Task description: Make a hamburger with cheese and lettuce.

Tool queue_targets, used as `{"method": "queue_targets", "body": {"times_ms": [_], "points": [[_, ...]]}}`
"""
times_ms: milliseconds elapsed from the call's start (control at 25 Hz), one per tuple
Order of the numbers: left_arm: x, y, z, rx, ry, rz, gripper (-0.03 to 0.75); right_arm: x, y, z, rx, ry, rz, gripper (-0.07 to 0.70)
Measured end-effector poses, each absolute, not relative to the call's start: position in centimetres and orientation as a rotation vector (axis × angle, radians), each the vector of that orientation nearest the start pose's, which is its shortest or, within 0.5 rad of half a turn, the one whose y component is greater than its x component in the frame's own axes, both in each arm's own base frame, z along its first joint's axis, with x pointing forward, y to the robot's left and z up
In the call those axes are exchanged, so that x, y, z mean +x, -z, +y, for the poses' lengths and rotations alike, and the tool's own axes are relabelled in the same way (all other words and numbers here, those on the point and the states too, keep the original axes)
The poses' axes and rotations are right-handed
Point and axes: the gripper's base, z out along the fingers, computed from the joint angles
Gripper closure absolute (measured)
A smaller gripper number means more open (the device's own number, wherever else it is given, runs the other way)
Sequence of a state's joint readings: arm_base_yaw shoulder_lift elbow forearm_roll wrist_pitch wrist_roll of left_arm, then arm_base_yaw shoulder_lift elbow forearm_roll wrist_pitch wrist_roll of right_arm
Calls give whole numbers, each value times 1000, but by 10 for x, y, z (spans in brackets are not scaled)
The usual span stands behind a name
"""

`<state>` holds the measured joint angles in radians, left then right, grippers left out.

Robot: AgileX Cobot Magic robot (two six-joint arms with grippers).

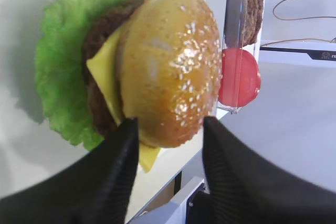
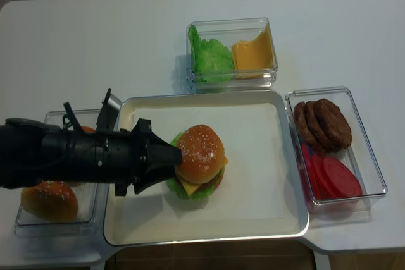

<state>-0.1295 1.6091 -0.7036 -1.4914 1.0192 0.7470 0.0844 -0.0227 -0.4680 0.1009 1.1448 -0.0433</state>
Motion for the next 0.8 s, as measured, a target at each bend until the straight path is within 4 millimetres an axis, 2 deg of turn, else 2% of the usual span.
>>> {"method": "queue_targets", "body": {"times_ms": [160,520,800], "points": [[253,-197,-111,-240,1599,2537,352,-9,-262,8,-146,-147,2132,226],[253,-198,-111,-219,1586,2528,342,-9,-262,8,-146,-147,2132,226],[245,-222,-104,-131,1431,2465,342,-9,-262,8,-146,-147,2132,226]]}}
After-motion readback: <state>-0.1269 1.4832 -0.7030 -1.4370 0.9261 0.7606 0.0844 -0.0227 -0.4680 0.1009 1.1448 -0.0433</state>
